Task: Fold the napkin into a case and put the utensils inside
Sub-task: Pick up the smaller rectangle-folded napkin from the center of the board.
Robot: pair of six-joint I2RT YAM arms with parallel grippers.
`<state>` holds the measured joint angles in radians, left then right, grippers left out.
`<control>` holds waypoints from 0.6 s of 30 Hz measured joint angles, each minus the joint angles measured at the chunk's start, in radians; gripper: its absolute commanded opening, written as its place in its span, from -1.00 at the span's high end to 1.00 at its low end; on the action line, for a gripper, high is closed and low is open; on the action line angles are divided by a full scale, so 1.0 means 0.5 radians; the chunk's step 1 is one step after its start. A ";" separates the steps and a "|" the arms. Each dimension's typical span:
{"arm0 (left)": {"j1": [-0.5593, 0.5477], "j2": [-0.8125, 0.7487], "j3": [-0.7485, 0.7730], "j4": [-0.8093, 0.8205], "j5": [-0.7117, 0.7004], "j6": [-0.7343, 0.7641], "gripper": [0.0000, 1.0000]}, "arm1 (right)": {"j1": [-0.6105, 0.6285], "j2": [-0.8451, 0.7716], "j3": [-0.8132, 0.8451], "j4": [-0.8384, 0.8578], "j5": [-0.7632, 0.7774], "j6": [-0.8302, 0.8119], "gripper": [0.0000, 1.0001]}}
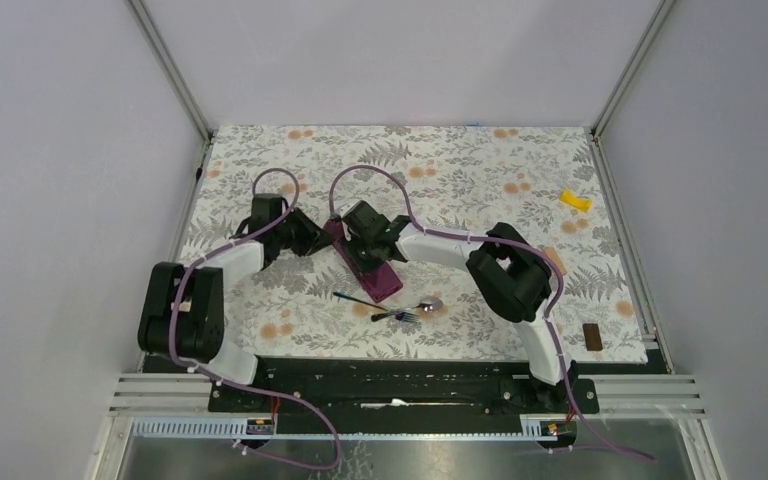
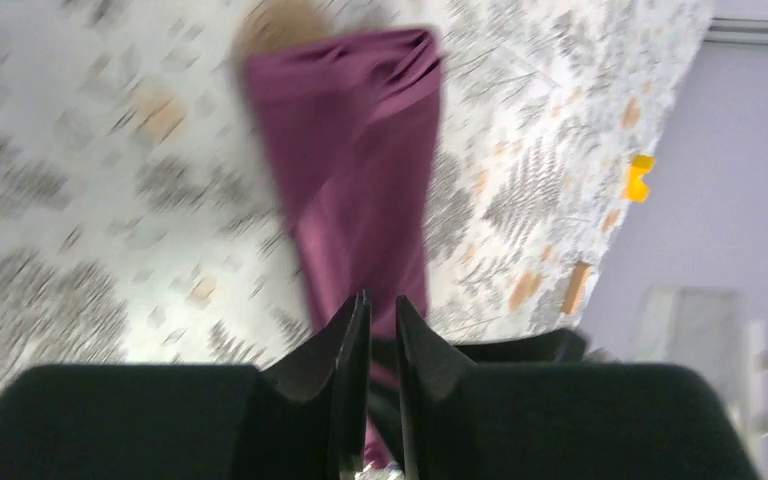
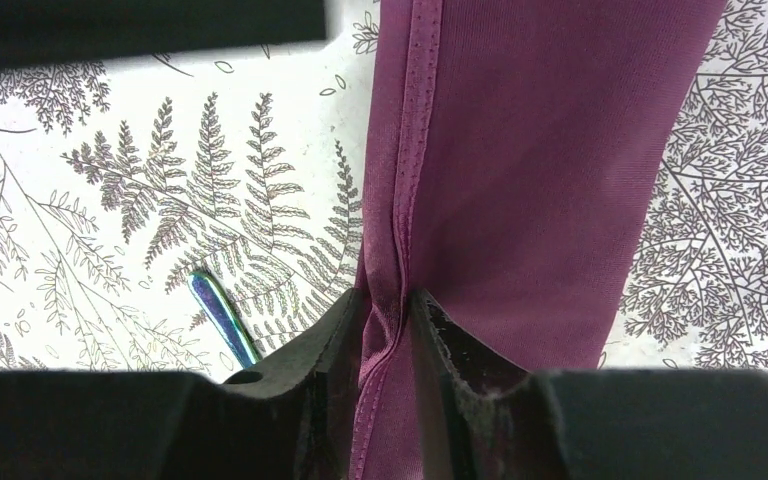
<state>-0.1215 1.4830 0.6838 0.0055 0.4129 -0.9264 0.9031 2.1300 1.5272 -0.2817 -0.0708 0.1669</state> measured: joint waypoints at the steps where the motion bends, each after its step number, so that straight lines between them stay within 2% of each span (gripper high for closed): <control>1: 0.000 0.056 0.070 0.026 0.024 0.006 0.72 | 0.000 0.000 -0.002 0.010 -0.002 0.002 0.34; 9: -0.036 0.586 0.353 0.238 0.177 -0.024 0.93 | 0.000 -0.002 -0.020 0.072 -0.004 0.014 0.12; 12: -0.047 0.725 0.371 0.239 0.196 -0.034 0.96 | 0.002 -0.018 -0.040 0.095 -0.001 0.005 -0.11; 15: -0.046 0.727 0.374 0.241 0.194 -0.021 0.96 | 0.011 -0.042 -0.066 0.099 0.014 -0.035 -0.38; 18: -0.039 0.727 0.374 0.239 0.196 -0.002 0.97 | 0.031 -0.066 -0.101 0.133 0.081 -0.121 -0.46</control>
<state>-0.1410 1.8465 0.8707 0.1249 0.5110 -0.9272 0.9188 2.0968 1.4765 -0.2153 -0.0303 0.1062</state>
